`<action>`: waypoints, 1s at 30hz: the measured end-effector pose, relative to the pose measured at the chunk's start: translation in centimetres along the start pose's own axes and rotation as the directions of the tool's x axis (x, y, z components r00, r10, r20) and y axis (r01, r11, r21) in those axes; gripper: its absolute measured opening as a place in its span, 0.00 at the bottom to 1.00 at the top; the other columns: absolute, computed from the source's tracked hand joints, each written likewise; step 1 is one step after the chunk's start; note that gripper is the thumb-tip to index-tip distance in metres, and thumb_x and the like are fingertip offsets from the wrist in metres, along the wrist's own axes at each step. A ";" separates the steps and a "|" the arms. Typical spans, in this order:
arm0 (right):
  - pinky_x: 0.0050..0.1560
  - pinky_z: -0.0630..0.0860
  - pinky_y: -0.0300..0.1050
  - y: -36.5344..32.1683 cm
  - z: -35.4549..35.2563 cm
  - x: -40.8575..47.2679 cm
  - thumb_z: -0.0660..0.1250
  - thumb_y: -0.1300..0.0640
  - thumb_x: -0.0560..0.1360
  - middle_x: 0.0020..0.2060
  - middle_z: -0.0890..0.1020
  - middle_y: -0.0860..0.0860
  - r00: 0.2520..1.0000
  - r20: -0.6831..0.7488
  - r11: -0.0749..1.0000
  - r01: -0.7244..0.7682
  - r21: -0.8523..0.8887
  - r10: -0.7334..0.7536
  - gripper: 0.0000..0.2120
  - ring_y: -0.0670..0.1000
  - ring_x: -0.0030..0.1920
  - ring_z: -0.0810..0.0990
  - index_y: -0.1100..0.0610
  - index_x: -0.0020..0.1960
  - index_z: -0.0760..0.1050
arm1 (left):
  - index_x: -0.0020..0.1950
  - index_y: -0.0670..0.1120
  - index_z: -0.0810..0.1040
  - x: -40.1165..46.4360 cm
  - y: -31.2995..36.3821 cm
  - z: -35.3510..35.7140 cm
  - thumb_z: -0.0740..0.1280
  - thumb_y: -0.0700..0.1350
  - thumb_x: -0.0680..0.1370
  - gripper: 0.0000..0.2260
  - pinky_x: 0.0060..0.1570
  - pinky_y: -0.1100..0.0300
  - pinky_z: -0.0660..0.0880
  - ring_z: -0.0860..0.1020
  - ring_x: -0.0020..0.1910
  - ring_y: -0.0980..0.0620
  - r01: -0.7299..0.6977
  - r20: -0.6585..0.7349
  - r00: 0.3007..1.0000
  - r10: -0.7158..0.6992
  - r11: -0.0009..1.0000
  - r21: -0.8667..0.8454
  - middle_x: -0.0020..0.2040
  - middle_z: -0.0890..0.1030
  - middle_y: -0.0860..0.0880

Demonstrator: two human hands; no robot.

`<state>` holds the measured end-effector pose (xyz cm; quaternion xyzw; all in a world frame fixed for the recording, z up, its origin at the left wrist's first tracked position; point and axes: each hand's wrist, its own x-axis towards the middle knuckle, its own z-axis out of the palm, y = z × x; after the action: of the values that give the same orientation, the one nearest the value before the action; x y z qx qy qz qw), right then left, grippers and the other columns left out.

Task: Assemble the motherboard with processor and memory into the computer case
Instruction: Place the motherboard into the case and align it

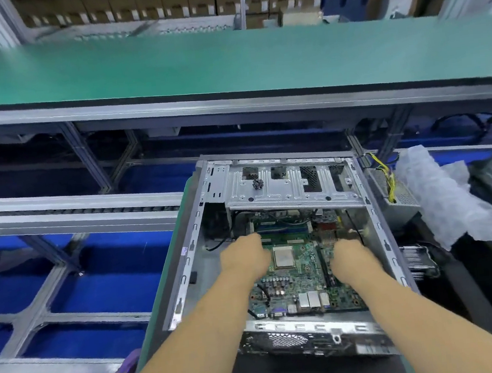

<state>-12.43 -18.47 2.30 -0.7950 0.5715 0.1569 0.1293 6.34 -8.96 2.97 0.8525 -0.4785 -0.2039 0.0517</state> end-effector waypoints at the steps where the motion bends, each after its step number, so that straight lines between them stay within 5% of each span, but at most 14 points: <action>1: 0.42 0.78 0.49 -0.1 0.2 0.2 0.60 0.65 0.80 0.52 0.81 0.58 1.000 -0.024 1.000 -0.015 0.028 0.016 0.06 0.59 0.50 0.81 0.61 0.53 0.75 | 0.51 0.45 0.76 0.0 -0.1 0.5 0.61 0.46 0.79 0.07 0.40 0.56 0.71 0.77 0.44 0.44 -0.001 -0.017 1.000 0.001 1.000 0.008 0.48 0.80 0.46; 4: 0.51 0.80 0.55 -0.2 0.5 0.5 0.59 0.65 0.80 0.63 0.75 0.62 0.997 -0.021 0.997 -0.076 0.018 0.076 0.17 0.62 0.60 0.78 0.62 0.68 0.69 | 0.50 0.45 0.74 0.7 -0.9 0.8 0.61 0.46 0.79 0.06 0.41 0.56 0.71 0.77 0.46 0.44 0.020 -0.027 0.999 -0.019 1.000 0.007 0.50 0.80 0.46; 9: 0.56 0.78 0.55 -0.2 0.6 0.9 0.59 0.65 0.80 0.67 0.69 0.65 0.998 -0.004 0.996 -0.060 -0.071 0.060 0.21 0.63 0.63 0.75 0.63 0.72 0.63 | 0.66 0.44 0.71 1.9 -2.3 1.8 0.62 0.47 0.80 0.15 0.47 0.55 0.71 0.75 0.55 0.44 0.080 0.140 0.987 -0.077 0.997 -0.021 0.63 0.76 0.44; 17: 0.54 0.80 0.53 0.0 0.7 1.1 0.62 0.63 0.78 0.63 0.74 0.64 0.998 0.011 0.998 -0.068 -0.009 0.068 0.18 0.62 0.59 0.78 0.63 0.67 0.67 | 0.63 0.41 0.70 2.5 -2.5 2.2 0.63 0.42 0.80 0.12 0.46 0.55 0.71 0.76 0.56 0.43 0.071 0.163 0.985 -0.057 0.994 -0.083 0.60 0.76 0.42; 23: 0.30 0.73 0.42 0.3 0.8 0.9 0.66 0.61 0.76 0.44 0.80 0.55 0.996 0.071 0.998 -0.050 0.035 0.048 0.03 0.53 0.39 0.80 0.59 0.49 0.74 | 0.60 0.40 0.72 2.3 -2.6 2.2 0.64 0.39 0.80 0.09 0.45 0.56 0.71 0.77 0.56 0.42 0.066 0.134 0.990 -0.053 0.993 -0.095 0.58 0.77 0.40; 30: 0.36 0.76 0.45 0.2 0.9 1.1 0.63 0.66 0.77 0.36 0.75 0.53 0.997 0.046 0.997 -0.063 0.043 0.061 0.05 0.55 0.40 0.80 0.59 0.44 0.72 | 0.64 0.41 0.71 2.1 -2.6 2.1 0.64 0.40 0.81 0.11 0.50 0.52 0.75 0.77 0.58 0.40 0.101 0.175 0.982 -0.072 0.981 -0.166 0.60 0.77 0.39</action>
<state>-12.37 -19.09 1.01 -0.7703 0.5961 0.1657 0.1548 8.55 -9.08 -0.28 0.8445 -0.4240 -0.3181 0.0765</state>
